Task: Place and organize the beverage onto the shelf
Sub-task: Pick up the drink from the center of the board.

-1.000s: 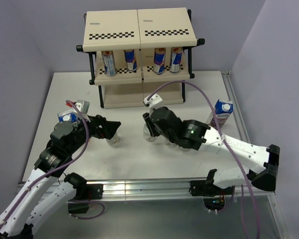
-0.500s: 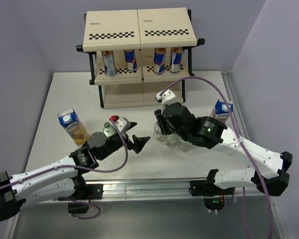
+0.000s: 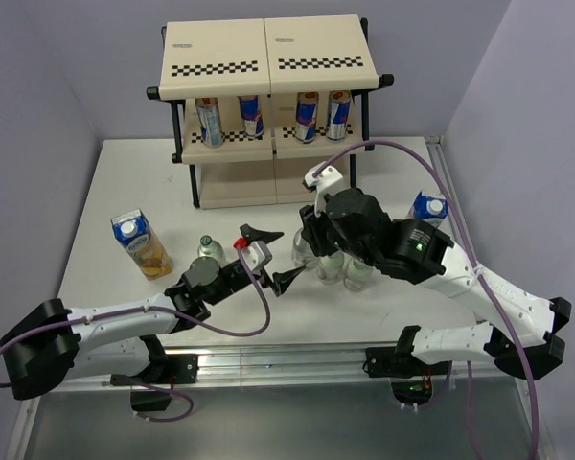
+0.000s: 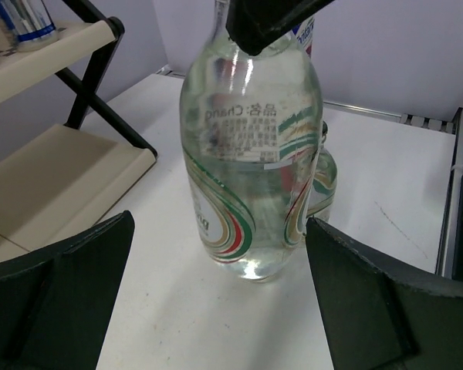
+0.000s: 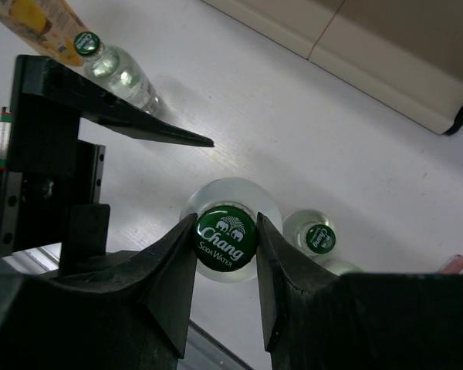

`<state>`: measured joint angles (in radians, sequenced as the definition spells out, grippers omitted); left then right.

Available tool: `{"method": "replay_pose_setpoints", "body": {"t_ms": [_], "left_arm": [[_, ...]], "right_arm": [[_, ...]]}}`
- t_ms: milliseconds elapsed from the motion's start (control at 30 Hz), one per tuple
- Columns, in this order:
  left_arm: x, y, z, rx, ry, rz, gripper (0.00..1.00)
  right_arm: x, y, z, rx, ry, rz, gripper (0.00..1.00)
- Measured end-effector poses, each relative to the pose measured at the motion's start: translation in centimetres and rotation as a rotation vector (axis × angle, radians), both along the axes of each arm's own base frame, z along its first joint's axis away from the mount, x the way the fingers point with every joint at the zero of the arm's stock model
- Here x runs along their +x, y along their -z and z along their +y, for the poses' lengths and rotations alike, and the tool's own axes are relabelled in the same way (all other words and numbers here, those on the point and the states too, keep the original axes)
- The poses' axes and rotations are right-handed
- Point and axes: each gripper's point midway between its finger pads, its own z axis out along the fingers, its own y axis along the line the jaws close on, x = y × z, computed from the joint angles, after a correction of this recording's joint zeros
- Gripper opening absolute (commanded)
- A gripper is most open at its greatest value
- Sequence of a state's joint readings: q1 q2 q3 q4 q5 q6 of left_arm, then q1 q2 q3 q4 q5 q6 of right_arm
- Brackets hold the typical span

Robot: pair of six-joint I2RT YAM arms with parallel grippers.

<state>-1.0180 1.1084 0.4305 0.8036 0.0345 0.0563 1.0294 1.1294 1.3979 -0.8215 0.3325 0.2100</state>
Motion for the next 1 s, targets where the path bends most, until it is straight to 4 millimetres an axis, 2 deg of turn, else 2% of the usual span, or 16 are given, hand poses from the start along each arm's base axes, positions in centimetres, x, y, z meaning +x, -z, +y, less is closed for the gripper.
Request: {"method": "replay_pose_setpoints", "body": {"t_ms": [133,300,533,700,800,867,900,967,1000], "left_arm": [[0.3,0.3,-0.6,0.006,0.004,-0.010,0.99],[1.3,0.6,-1.5,0.014,-0.012,0.003,0.99],[2.2,0.8,-1.5,-0.004,-0.026,0.030,0.90],[2.6,0.9,-1.6,-0.014,-0.033,0.035,0.99],[2.8,0.8,-1.7,-0.025,-0.035,0.042,0.97],[2.9,0.8,-1.8,-0.027,-0.037,0.048,0.88],[2.9,0.9,-1.9,-0.027,-0.035,0.052,0.76],[2.8,0.9,-2.1,-0.028,-0.027,0.059,0.60],[2.8,0.8,-2.3,-0.027,-0.021,0.058,0.35]], "right_arm": [[0.0,-0.2,1.1,-0.004,-0.044,0.006,0.00],[0.1,0.6,2.5,-0.022,-0.084,0.022,0.00],[0.4,0.7,2.9,-0.039,-0.103,0.003,0.00],[0.5,0.7,3.0,-0.041,-0.108,-0.001,0.00],[0.5,0.9,3.3,-0.039,-0.115,0.005,0.00],[0.5,1.1,3.6,-0.040,-0.123,0.011,0.00],[0.5,1.2,3.8,-0.041,-0.126,0.013,0.00],[0.6,1.2,4.0,-0.037,-0.126,0.010,0.00],[0.7,1.1,4.0,-0.034,-0.123,0.006,0.00]]}}
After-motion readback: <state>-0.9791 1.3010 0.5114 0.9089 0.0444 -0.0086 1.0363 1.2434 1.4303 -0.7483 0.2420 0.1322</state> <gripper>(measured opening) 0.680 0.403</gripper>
